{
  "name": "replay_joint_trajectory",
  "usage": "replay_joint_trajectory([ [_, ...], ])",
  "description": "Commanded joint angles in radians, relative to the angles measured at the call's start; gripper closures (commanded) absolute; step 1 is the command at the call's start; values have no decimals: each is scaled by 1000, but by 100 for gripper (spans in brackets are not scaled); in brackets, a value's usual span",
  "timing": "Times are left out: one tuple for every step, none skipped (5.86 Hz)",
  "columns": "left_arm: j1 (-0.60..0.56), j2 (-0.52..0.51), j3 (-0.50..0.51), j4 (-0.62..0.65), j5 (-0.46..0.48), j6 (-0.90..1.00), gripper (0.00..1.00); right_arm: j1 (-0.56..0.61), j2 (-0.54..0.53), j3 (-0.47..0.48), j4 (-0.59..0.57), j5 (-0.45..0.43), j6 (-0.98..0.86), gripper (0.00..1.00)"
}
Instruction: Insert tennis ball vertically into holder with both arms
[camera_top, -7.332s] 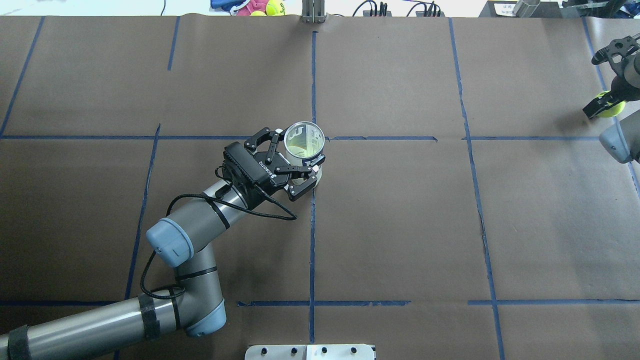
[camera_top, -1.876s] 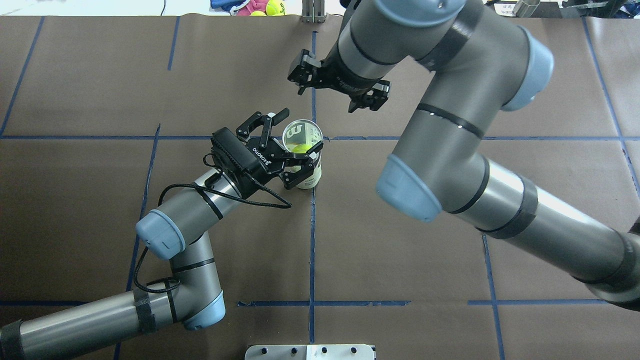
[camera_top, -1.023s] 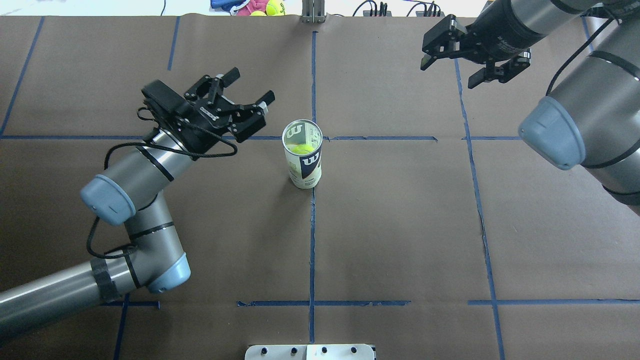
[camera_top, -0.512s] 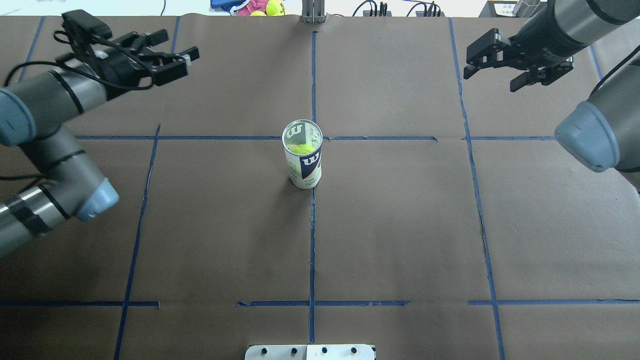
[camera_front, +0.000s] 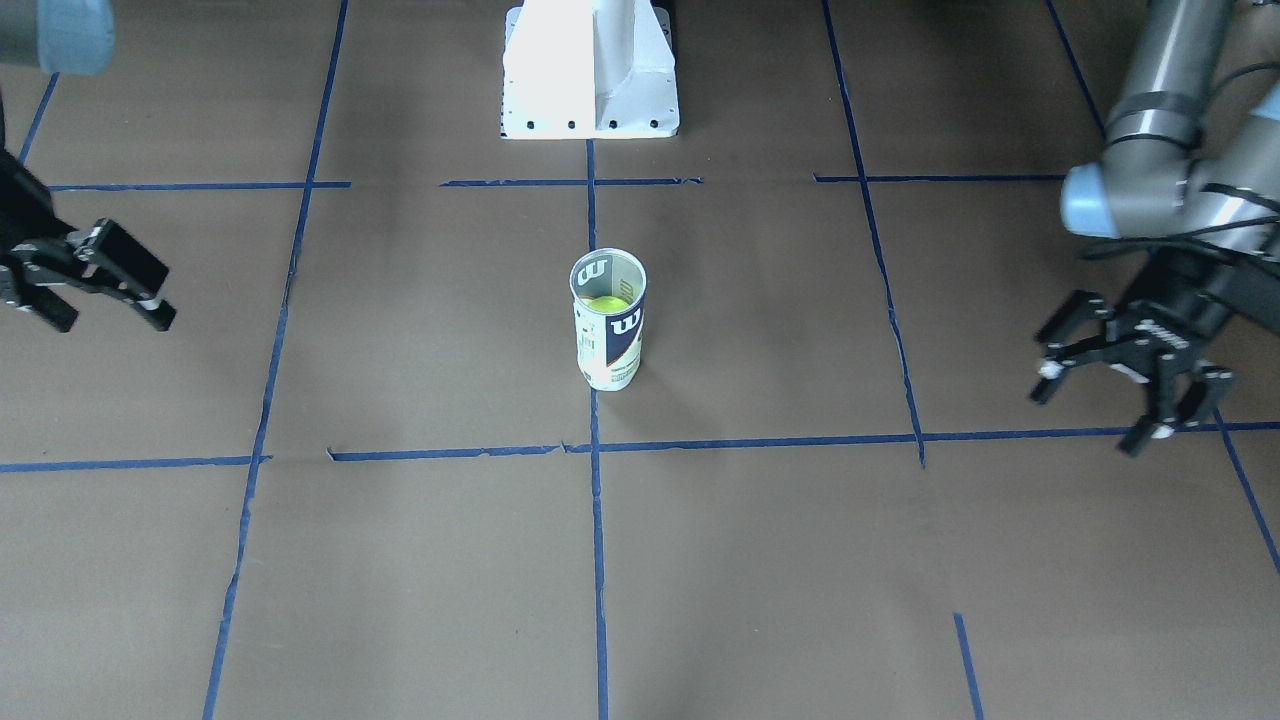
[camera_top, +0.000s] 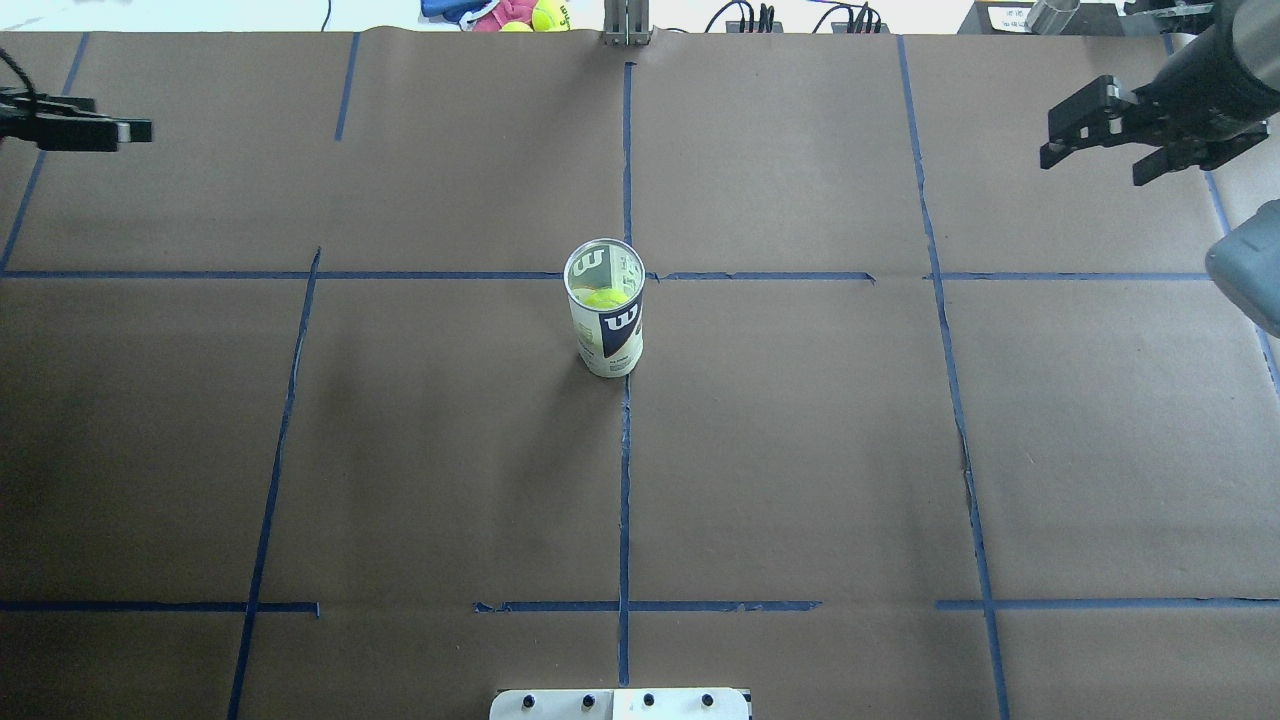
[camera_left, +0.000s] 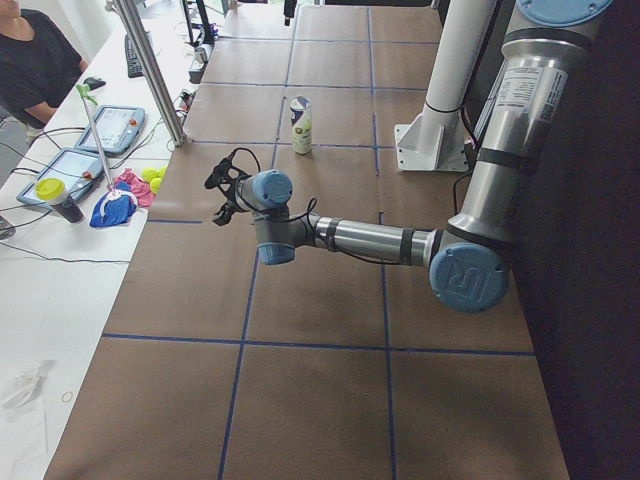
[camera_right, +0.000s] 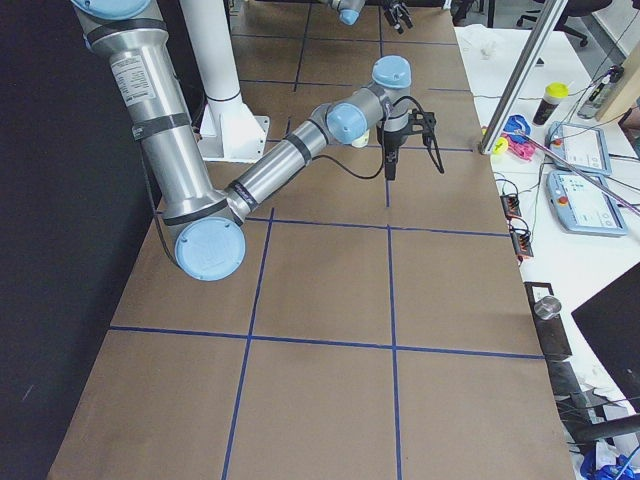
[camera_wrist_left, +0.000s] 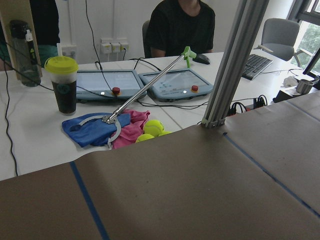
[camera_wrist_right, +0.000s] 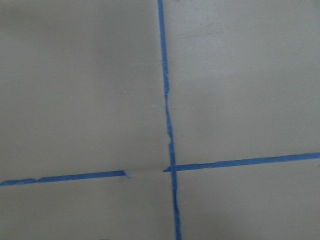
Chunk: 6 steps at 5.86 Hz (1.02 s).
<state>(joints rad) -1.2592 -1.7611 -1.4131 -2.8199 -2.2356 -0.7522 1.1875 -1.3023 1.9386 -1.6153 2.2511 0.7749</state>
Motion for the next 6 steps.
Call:
replay_joint_trajectory([
  [-201, 28, 19, 166, -243, 136, 2, 119, -119, -41, -6, 7, -264, 0],
  [-233, 41, 34, 248, -251, 160, 2, 180, -167, -81, -8, 11, -399, 0],
  [-241, 84, 69, 319, -252, 263, 2, 216, -222, -107, -8, 8, -540, 0],
  [-252, 110, 86, 432, -254, 334, 1, 271, -229, -172, -14, 33, -645, 0],
  [-253, 144, 104, 479, -251, 435, 1, 287, -241, -206, -11, 36, -689, 0],
  [-284, 155, 100, 581, -243, 602, 1, 308, -261, -214, -14, 36, -765, 0],
])
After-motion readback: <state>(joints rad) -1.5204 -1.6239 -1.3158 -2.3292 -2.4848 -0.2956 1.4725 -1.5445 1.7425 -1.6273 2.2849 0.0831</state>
